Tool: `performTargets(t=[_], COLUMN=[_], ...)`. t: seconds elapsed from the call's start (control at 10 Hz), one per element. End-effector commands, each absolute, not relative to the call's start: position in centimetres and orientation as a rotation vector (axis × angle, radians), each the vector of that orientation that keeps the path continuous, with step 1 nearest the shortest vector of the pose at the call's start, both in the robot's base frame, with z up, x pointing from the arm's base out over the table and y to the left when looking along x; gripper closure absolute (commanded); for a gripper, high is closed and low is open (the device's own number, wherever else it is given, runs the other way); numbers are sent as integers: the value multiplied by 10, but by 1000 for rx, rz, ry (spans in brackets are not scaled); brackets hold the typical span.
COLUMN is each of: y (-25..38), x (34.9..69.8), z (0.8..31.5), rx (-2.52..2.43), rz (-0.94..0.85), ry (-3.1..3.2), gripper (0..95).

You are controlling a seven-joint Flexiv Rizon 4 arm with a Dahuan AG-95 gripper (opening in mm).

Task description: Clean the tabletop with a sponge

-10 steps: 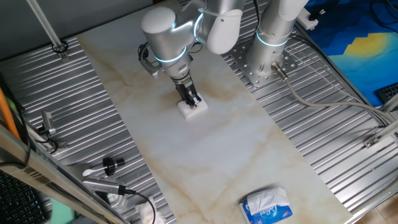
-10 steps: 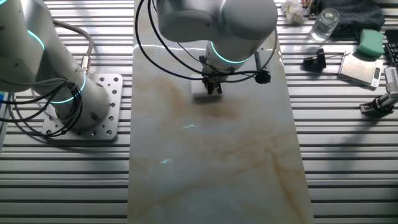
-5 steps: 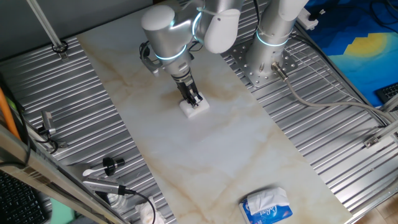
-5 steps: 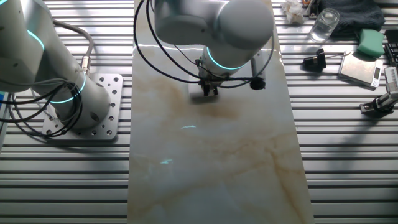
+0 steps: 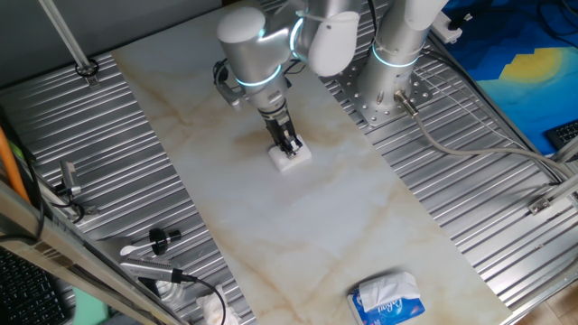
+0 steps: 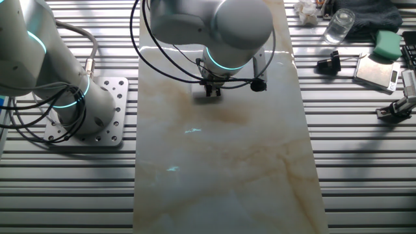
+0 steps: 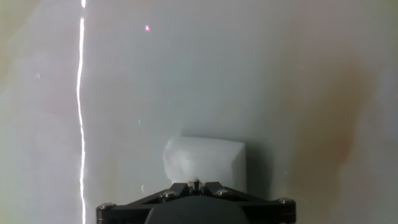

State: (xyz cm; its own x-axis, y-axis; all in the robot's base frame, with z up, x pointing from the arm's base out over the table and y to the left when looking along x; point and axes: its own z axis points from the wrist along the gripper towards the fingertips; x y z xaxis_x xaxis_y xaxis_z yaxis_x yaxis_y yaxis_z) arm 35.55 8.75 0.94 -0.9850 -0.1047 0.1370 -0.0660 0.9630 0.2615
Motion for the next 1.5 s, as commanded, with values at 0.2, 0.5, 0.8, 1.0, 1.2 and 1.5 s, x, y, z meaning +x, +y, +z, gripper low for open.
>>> performTargets(t=[0.2,0.5,0.8,1.0,1.2,1.5], y=[96,102,101,96,86,73], x=[350,347,347,346,344,342], z=[11,10,10,10,12,11], rx=[104,89,119,154,172,212], rz=[-409,-420,-407,-417,-442,-451], ry=[-2957,-2957,-2960,-2959,-2958,-2958], gripper=[950,950,950,950,950,950])
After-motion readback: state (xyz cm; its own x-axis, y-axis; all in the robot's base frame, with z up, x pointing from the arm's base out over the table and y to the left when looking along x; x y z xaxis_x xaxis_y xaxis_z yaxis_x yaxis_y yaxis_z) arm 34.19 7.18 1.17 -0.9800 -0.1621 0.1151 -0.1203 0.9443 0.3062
